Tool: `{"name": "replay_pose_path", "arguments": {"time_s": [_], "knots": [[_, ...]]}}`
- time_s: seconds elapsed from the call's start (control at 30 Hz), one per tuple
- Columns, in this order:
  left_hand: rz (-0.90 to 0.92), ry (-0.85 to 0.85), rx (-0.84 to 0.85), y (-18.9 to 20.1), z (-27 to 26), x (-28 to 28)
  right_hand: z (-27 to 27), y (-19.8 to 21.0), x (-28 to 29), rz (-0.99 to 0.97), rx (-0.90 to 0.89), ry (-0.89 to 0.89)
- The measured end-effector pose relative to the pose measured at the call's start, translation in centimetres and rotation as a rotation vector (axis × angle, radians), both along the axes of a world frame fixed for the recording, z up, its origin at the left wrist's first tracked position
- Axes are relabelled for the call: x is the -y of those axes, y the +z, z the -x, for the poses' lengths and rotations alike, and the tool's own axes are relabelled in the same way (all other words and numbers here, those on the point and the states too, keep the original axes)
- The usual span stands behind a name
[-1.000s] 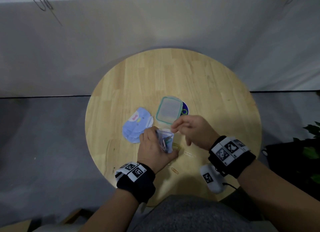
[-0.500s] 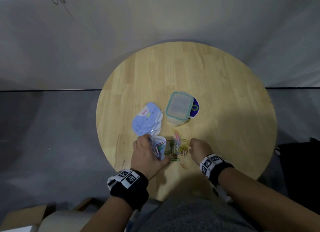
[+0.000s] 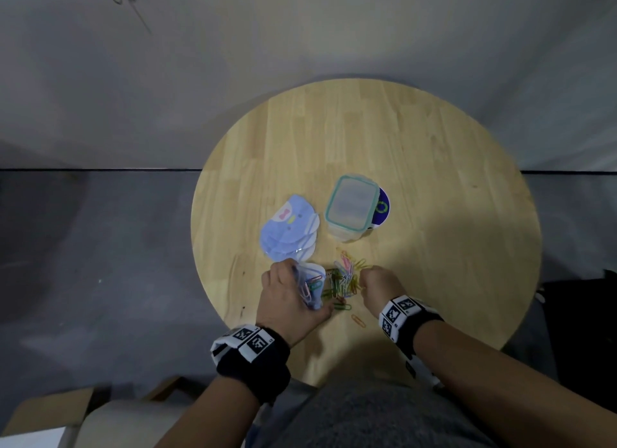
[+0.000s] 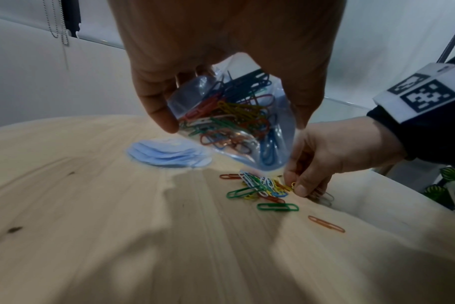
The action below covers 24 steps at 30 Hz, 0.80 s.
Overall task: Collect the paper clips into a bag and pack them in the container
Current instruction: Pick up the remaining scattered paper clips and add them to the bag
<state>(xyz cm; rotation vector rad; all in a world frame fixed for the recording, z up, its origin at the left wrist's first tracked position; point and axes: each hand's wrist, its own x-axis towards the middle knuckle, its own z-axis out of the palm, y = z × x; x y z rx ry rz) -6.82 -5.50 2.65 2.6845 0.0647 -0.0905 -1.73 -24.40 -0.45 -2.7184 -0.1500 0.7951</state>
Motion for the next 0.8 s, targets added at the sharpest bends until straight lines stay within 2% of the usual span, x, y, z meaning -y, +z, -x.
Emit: {"name": "replay_pose_path", "arguments": {"time_s": [0.1,0.27,0.37,0.47,0.57,0.67,0.8], "knots": [[0.004,0.007,0.000,-0.1,-0.1,0.1,0.3,0.3,0.0,-0.057,-0.023,-0.062],[0.031,0.021,-0.002,-0.4,0.0,0.1,-0.6,-0.2,-0.2,-0.209,-0.016,-0.288],[0.029,-0.009,0.025,-0.3,0.1,0.3,-0.9,-0.3,-1.1,-0.200,0.029,-0.251],[0.014,-0.026,0.016,-0.3,0.1,0.1,-0.7,-0.4,-1.7,-0.078,-0.023,-0.133],[0.007,-0.024,0.017,-0.3,-0.1,-0.1,-1.1,-0.4,-1.9,-0.006,0.020,-0.066],[0.011,-0.023,0.033,-0.3,-0.3,-0.2,-1.2,-0.4,-1.4,-0.054,-0.007,-0.133],[0.024,-0.019,0.011,-0.4,-0.6,0.1,-1.2,0.2,0.2,-0.195,-0.044,-0.320]]}}
